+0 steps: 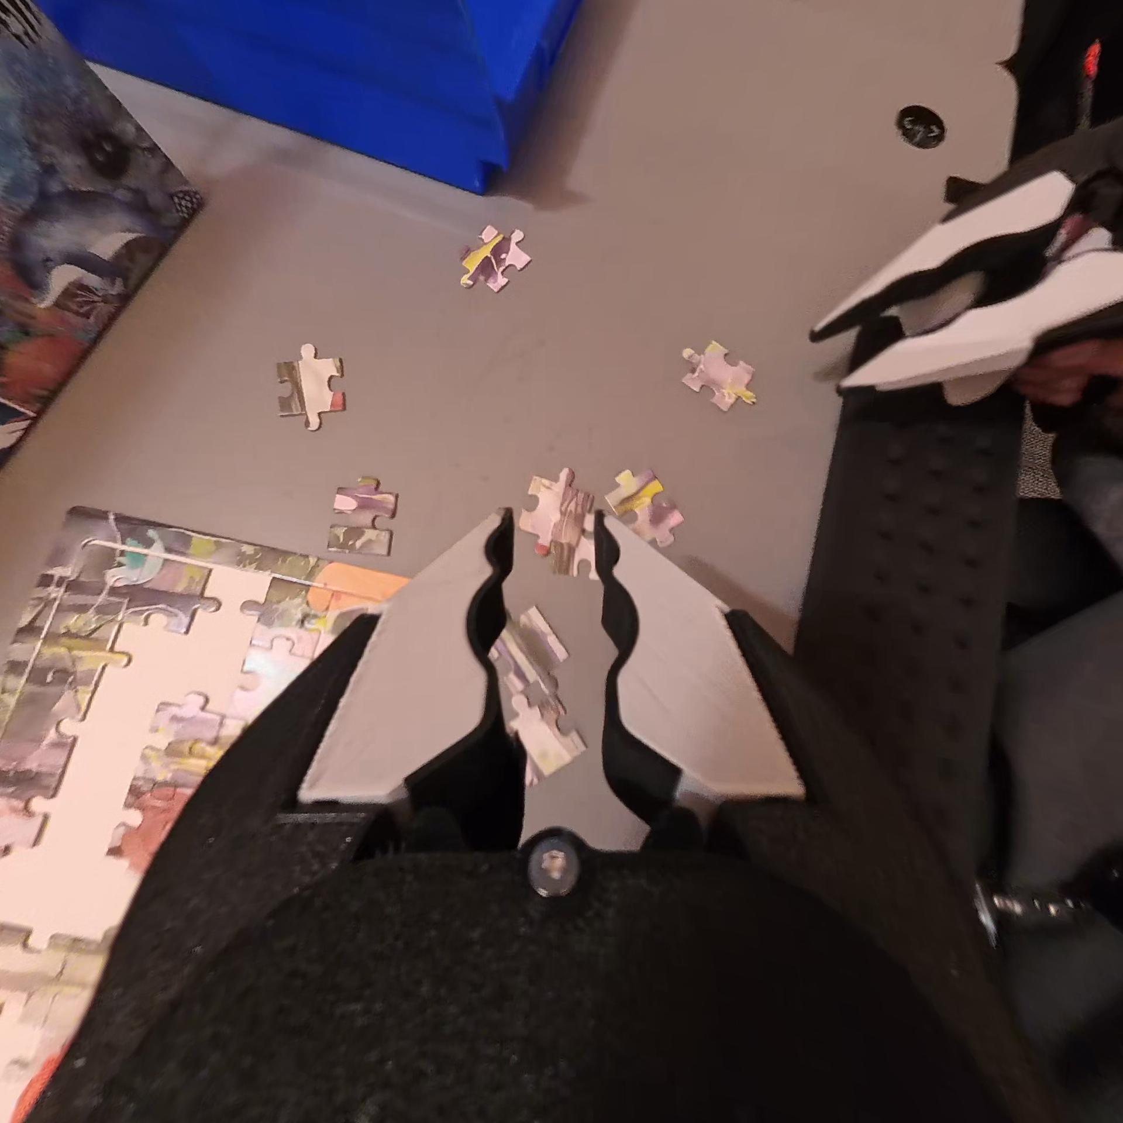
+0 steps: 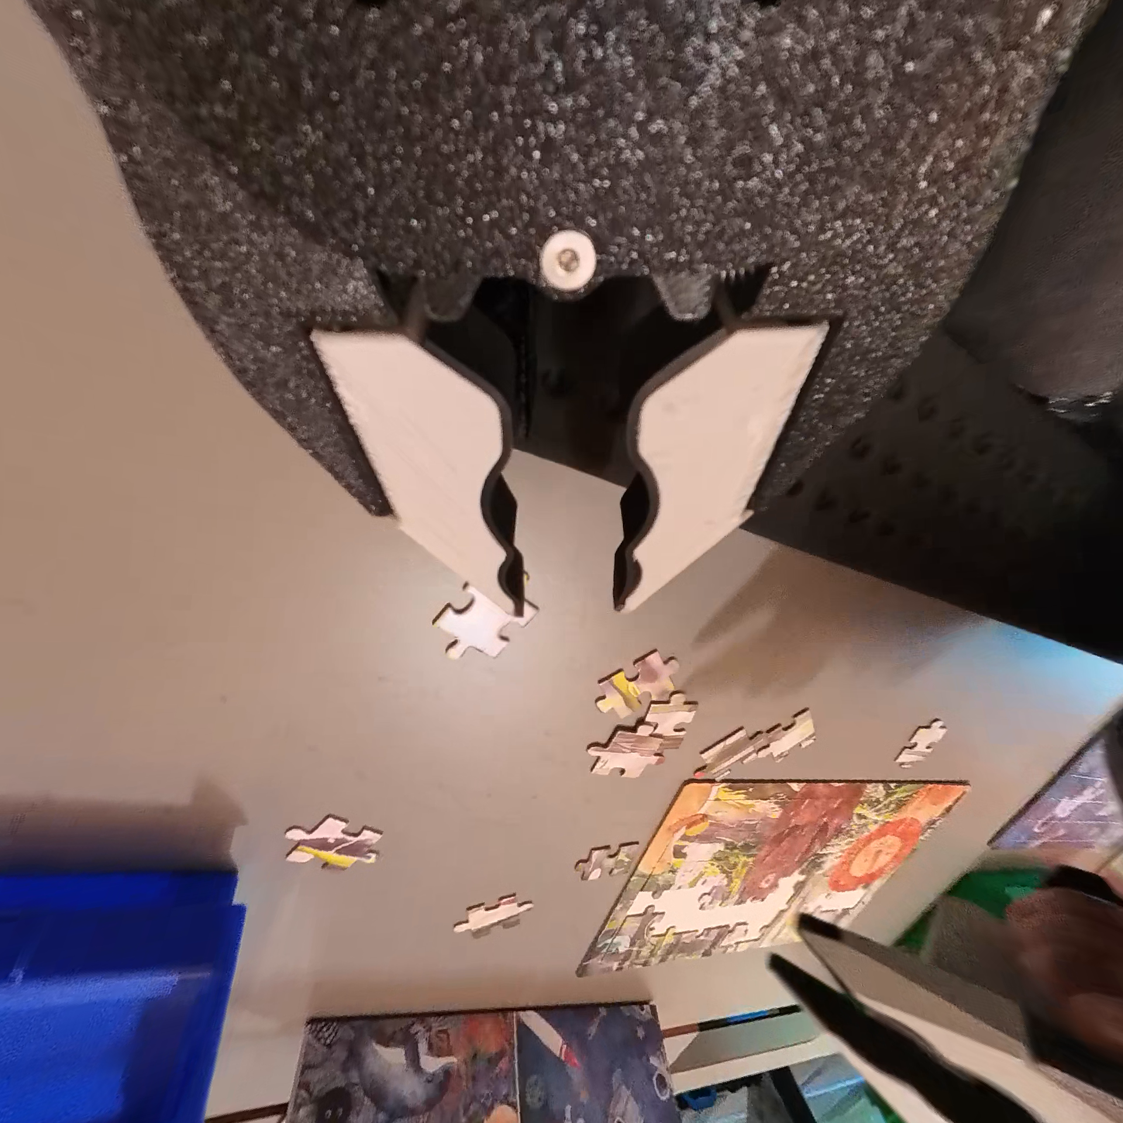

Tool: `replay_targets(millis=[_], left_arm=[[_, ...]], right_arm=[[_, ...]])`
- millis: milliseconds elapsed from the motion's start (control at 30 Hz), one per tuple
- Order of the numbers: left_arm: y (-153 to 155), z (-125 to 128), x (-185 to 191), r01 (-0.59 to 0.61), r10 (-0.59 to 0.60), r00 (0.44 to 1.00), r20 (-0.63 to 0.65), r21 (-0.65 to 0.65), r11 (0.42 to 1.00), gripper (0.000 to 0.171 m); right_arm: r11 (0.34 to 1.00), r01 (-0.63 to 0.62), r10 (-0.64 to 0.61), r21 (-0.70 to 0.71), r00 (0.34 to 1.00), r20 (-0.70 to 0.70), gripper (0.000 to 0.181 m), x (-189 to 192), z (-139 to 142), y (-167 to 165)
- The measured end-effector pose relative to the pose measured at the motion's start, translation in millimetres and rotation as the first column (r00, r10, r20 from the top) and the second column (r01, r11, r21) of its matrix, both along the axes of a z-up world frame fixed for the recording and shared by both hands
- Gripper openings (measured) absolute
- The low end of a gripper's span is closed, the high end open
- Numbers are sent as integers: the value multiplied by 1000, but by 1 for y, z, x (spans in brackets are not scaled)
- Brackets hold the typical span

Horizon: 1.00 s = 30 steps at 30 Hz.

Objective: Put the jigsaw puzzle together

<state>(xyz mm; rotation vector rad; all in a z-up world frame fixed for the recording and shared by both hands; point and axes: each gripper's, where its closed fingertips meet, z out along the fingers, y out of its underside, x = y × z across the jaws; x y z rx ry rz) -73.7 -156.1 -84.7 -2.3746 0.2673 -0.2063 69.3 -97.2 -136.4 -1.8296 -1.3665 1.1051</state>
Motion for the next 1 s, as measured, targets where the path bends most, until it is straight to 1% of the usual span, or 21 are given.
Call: replay_targets(millis=[100, 133, 200, 233, 267, 300, 333, 367, 400, 433, 467, 500, 533, 567, 633, 733, 800, 833, 933, 1000], left_arm=[[21, -16, 6, 15, -15, 1000, -6, -57, 998, 27], [28, -17, 14, 36, -34, 999, 20, -85, 996, 28], [44, -9, 33, 88, -73, 989, 127, -121, 989, 29], [55, -5, 37, 99, -80, 986, 149, -131, 986, 29], [69, -4, 36, 108, -91, 987, 134, -128, 986, 31], [85, -5, 32, 132, -123, 989, 82, -111, 985, 32], [102, -10, 26, 179, -180, 984, -4, -82, 980, 32], [118, -17, 22, 263, -267, 959, -95, -57, 963, 32], [129, -28, 20, 363, -368, 915, -166, -56, 930, 32], [139, -41, 15, 425, -432, 876, -215, -82, 902, 32], [149, -53, 11, 446, -461, 858, -225, -117, 887, 35], [157, -61, 12, 469, -490, 850, -194, -149, 871, 41], [164, -68, 13, 486, -510, 843, -170, -168, 858, 44], [171, -73, 12, 490, -518, 837, -174, -179, 853, 44], [180, -83, 9, 509, -546, 816, -189, -212, 834, 45], [185, -96, 8, 526, -578, 790, -207, -257, 811, 45], [182, -98, 15, 561, -609, 773, -177, -256, 787, 28], [180, -99, 17, 574, -621, 764, -175, -255, 778, 24], [177, -99, 16, 583, -638, 750, -176, -279, 763, 23], [173, -99, 14, 597, -666, 727, -168, -326, 733, 21]], right_arm=[[1000, -8, 8, -17, 1000, -6, 29, -1, 0, 0], [1000, -12, 12, -18, 1000, -7, 29, -1, 0, -1], [1000, -18, 18, -17, 1000, -3, 29, -1, -1, -2], [1000, -21, 21, -14, 1000, 2, 29, -1, -1, -2], [1000, -23, 24, -9, 1000, 9, 29, -1, -2, -3], [1000, -26, 26, -2, 999, 18, 29, -1, -3, -4], [1000, -29, 29, 6, 999, 27, 29, -1, -5, -4], [999, -32, 32, 16, 999, 34, 29, -1, -5, -5], [999, -36, 35, 24, 999, 38, 29, -1, -6, -6], [999, -39, 38, 28, 998, 41, 29, -1, -6, -6], [999, -39, 37, 29, 998, 43, 29, -1, -7, -6], [999, -38, 37, 27, 998, 42, 29, -1, -7, -6], [999, -38, 37, 24, 999, 40, 29, -1, -6, -6], [999, -37, 36, 20, 999, 34, 29, -1, -6, -6], [999, -38, 37, 2, 999, 21, 29, 0, -4, -6], [999, -42, 42, -28, 999, 3, 29, 0, -2, -6], [998, -45, 45, -40, 999, -3, 29, 0, -2, -6], [998, -47, 47, -43, 999, -4, 29, 0, -2, -6], [998, -51, 51, -40, 999, 2, 29, 0, -3, -7], [998, -53, 53, -31, 999, 12, 29, 0, -4, -8]])
